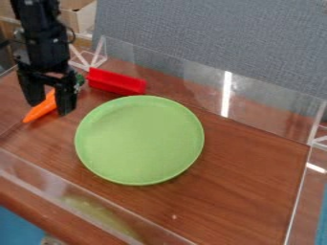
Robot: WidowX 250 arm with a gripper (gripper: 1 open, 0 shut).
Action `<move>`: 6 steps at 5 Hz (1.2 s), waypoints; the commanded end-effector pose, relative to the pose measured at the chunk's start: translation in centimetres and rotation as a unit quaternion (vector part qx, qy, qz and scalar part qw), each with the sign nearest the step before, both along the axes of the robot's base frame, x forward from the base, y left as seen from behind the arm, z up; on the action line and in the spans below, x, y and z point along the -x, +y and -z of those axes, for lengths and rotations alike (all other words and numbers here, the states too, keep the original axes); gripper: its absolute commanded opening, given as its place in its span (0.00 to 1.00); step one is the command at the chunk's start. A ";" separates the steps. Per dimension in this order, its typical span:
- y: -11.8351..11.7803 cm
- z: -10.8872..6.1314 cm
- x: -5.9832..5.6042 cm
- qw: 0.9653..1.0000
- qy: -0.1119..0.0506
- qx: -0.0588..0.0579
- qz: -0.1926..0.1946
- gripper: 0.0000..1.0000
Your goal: Put the carrot on the green plate
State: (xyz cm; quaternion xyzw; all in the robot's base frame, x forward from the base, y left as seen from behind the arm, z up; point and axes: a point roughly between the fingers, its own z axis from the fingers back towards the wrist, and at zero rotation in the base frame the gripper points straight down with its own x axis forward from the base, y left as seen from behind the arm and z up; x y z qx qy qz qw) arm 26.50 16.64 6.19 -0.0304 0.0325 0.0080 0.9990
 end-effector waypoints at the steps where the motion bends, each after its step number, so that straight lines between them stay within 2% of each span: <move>1: 1.6 0.1 -1.5 0.999 -0.035 -0.016 -0.007 1.00; 2: 2.6 0.0 -3.0 0.999 -0.037 -0.020 -0.031 1.00; 4: 3.1 -0.1 -4.7 0.997 -0.030 -0.020 -0.071 1.00; 6: 1.9 2.5 -4.0 1.000 -0.015 -0.014 -0.022 1.00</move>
